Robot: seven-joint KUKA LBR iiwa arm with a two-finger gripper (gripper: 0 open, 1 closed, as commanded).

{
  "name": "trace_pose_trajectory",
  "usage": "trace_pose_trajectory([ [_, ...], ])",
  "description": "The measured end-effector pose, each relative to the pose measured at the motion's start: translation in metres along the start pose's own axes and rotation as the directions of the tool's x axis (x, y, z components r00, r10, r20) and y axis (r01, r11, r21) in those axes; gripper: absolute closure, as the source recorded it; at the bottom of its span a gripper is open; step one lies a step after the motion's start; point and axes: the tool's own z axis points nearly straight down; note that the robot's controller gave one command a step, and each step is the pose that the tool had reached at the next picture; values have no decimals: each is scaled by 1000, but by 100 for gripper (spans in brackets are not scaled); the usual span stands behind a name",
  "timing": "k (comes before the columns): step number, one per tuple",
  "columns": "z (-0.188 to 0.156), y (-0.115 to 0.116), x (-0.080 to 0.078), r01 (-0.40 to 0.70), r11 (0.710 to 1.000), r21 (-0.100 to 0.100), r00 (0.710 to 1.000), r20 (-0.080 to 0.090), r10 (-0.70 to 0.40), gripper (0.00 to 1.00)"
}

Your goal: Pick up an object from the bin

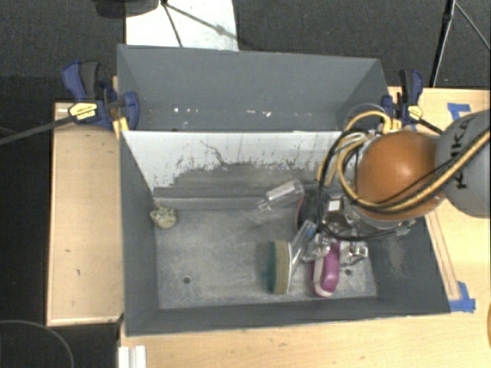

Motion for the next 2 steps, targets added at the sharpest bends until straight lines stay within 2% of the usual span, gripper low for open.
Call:
trace_pose_trajectory([
  [1, -41, -1, -1, -3, 1000, -1, 1000, -2, 3, 100],
  [2, -122, -3, -2, -7, 1000, 3, 1000, -2, 7, 100],
])
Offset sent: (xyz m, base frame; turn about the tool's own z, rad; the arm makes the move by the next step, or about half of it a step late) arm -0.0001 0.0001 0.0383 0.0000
